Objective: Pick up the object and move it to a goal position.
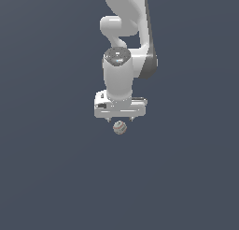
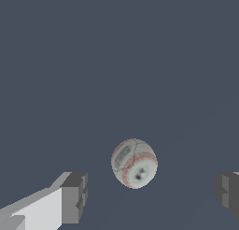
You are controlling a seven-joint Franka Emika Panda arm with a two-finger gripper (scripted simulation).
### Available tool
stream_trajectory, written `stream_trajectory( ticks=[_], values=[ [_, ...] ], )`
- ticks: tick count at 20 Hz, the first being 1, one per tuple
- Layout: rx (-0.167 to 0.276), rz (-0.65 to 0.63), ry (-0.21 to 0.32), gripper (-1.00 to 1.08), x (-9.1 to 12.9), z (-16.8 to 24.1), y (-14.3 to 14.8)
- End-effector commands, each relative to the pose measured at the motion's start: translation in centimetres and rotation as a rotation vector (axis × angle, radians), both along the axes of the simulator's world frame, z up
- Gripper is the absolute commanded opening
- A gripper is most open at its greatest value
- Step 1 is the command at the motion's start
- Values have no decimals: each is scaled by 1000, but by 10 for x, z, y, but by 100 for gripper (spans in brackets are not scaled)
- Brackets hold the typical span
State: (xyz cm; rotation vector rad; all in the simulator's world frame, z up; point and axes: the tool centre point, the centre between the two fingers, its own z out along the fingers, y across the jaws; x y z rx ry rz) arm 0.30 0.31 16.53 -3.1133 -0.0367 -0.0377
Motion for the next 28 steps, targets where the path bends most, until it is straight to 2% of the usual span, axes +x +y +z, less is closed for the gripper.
stream_trajectory(
  ticks=[1, 12, 28],
  values=[
    [0, -12, 1, 100, 0, -1, 0],
    [2, -171, 10, 100, -6, -13, 1],
    [-3, -593, 30, 100, -21, -44, 2]
  ],
)
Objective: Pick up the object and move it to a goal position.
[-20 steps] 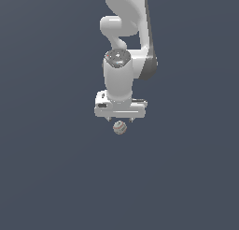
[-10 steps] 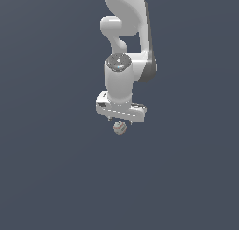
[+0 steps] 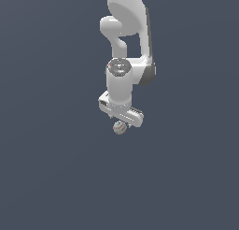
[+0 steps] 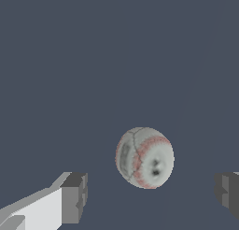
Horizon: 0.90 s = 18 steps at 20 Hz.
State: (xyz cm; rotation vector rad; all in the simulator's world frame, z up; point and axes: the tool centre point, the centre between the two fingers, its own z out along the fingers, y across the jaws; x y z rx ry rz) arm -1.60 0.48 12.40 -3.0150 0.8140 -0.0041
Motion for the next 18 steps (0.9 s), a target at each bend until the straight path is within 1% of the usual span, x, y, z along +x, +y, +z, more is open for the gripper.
stream_trajectory(
  ticks=[1, 10, 18],
  values=[
    [-2, -70, 3, 100, -3, -5, 0],
    [-10, -284, 9, 100, -11, -19, -1],
    [-15, -384, 11, 100, -14, -25, -2]
  ],
)
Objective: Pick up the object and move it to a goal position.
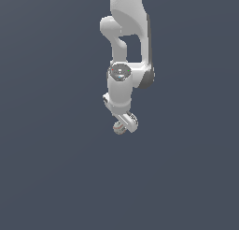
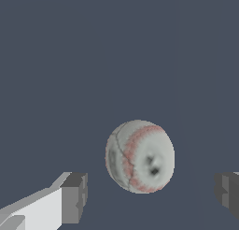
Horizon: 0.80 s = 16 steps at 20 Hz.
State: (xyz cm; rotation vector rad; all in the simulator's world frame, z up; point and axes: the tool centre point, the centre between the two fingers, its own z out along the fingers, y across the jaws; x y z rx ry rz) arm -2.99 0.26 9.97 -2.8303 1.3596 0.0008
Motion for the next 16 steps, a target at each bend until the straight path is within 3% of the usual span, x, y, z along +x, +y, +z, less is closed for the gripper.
stream_trajectory(
  ticks=[1, 9, 16],
  values=[
    [-1, -22, 0, 100, -1, -1, 0],
    [-1, -28, 0, 100, -1, -5, 0],
    [-2, -31, 0, 100, -2, -34, 0]
  ],
)
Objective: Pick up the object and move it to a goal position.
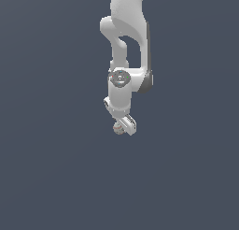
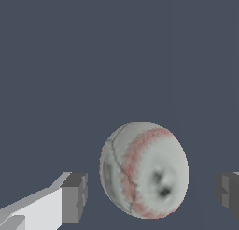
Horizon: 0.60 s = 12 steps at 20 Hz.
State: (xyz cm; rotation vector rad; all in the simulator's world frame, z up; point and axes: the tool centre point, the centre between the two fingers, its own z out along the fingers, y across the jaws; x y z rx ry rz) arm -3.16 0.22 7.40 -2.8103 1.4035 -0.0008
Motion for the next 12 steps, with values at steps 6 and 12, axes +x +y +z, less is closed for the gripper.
stream_trajectory(
  ticks=[6, 12],
  values=[
    [0, -2, 1, 100, 0, -25, 0],
    [0, -2, 1, -100, 0, -26, 0]
  ],
)
